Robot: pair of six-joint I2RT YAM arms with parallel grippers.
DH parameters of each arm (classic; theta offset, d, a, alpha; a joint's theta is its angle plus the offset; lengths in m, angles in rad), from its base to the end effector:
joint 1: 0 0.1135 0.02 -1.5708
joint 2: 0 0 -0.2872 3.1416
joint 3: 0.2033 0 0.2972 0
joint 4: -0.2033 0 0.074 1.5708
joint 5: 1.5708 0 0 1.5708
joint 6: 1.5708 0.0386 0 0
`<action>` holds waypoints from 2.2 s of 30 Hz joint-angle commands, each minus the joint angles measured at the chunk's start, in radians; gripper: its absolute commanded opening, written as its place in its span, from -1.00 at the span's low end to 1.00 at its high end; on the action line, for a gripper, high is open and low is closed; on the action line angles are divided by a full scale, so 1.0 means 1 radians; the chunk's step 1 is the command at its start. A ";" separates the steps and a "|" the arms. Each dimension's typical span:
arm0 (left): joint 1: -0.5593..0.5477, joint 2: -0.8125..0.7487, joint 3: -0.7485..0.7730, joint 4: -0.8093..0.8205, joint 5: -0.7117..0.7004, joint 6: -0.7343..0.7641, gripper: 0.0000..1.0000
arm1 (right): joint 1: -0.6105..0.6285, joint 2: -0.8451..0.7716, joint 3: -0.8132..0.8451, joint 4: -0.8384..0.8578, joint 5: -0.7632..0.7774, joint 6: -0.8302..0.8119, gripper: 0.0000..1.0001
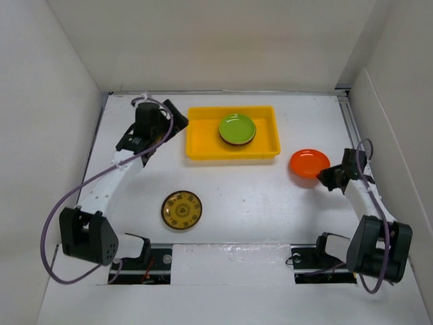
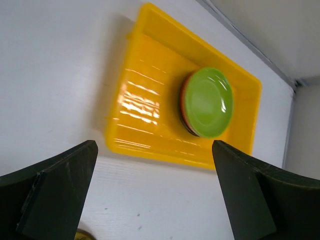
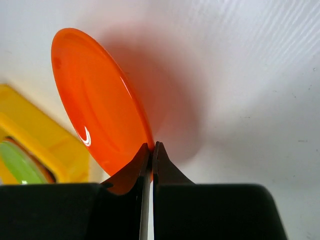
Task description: Place the plates into the plastic bin on the countertop
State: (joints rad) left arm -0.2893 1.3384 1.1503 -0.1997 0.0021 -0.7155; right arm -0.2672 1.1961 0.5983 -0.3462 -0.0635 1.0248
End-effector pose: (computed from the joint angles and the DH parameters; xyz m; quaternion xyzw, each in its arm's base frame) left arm 0.3405 -0.1014 0.3549 -0.1750 0.8115 -0.2693 0.4883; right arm 0.2468 -0.0650 0.1754 0.5646 0.7651 0.1420 0.2751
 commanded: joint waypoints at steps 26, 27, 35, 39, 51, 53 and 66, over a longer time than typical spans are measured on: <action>0.122 -0.231 -0.110 -0.279 -0.068 0.231 1.00 | 0.493 0.695 0.897 0.078 -0.236 -0.238 -0.84; 0.122 -0.231 -0.110 -0.279 -0.068 0.246 1.00 | 0.493 0.707 0.906 0.078 -0.236 -0.227 -0.81; 0.145 -0.251 -0.144 -0.279 -0.093 0.266 1.00 | 0.556 0.718 1.006 -0.029 -0.129 -0.247 0.34; 0.242 -0.260 -0.153 -0.268 -0.050 0.287 1.00 | 0.589 0.588 0.883 -0.042 -0.061 -0.247 0.50; 0.473 -0.278 -0.218 -0.185 -0.028 0.208 1.00 | 1.020 0.465 0.379 0.416 -0.361 -0.329 0.61; 0.473 -0.291 -0.227 -0.196 -0.037 0.208 1.00 | 1.063 0.499 0.347 0.511 -0.361 -0.283 0.56; 0.473 -0.314 -0.245 -0.196 -0.045 0.208 1.00 | 1.142 0.758 0.366 0.670 -0.436 -0.203 0.09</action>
State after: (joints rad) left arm 0.1841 1.0439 0.9199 -0.4152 -0.0502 -0.5030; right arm 0.8501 1.8984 0.9436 0.2531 -0.4847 0.8085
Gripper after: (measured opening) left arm 0.997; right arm 0.553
